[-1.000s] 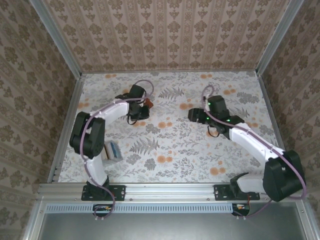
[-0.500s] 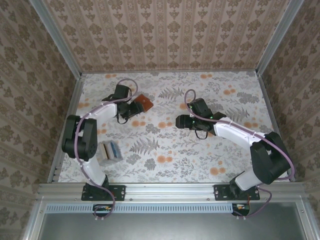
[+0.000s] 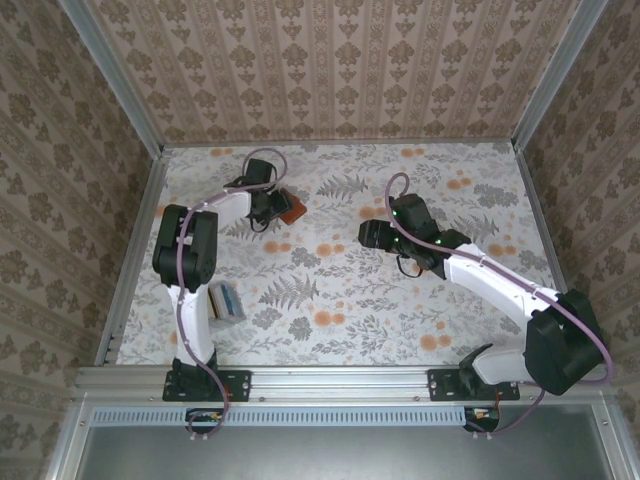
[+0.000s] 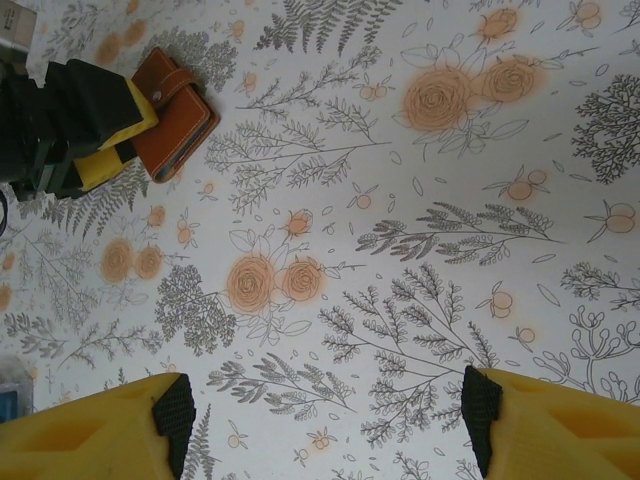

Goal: Put the credit cards into the card holder
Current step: Move the storage box to the center of the table, then pick up the card holder from the center of the table.

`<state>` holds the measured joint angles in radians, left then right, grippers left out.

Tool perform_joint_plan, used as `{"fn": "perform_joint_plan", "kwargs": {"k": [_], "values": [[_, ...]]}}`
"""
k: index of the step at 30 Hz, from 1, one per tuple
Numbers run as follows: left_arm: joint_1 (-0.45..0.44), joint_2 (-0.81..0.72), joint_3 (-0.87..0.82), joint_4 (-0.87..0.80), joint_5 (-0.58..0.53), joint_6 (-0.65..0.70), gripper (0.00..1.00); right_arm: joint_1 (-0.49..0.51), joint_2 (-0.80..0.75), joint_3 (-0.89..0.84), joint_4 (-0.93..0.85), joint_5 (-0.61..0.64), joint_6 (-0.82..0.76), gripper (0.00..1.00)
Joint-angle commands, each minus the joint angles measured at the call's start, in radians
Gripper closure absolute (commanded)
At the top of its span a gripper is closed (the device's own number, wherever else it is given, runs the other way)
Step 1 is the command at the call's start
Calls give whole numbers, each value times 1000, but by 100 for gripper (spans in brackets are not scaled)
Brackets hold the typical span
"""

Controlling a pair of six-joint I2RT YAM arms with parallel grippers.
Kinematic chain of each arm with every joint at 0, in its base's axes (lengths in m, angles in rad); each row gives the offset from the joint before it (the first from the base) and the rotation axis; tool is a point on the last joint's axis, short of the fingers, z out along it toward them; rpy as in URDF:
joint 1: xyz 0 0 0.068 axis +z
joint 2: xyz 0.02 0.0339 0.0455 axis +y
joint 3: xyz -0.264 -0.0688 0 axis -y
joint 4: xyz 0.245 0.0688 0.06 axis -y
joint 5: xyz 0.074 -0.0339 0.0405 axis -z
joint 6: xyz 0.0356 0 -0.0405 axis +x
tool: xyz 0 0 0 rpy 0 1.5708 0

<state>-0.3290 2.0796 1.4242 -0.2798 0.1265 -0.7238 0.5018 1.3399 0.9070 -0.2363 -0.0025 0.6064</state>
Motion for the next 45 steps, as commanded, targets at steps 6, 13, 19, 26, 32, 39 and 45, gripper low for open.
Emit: {"fn": "perform_joint_plan", "kwargs": {"k": [6, 13, 19, 26, 32, 39, 45], "values": [[-56, 52, -32, -34, -47, 28, 90, -1, 7, 27, -15, 47, 19, 26], [-122, -86, -133, -28, 31, 150, 100, 1, 81, 79, -31, 17, 0, 26], [-207, -287, -252, -55, 145, 171, 100, 9, 197, 142, -70, -117, -29, 28], [-219, -412, -405, -1, 228, 99, 70, 22, 360, 200, -84, -249, 9, 35], [-168, -374, -451, 138, 282, 60, 53, 24, 502, 288, -72, -260, -56, 39], [-146, -286, -404, 205, 302, 39, 53, 13, 647, 414, -55, -285, -44, 45], [-134, -209, -387, 285, 351, 24, 49, 9, 736, 455, 1, -417, -32, 64]]}}
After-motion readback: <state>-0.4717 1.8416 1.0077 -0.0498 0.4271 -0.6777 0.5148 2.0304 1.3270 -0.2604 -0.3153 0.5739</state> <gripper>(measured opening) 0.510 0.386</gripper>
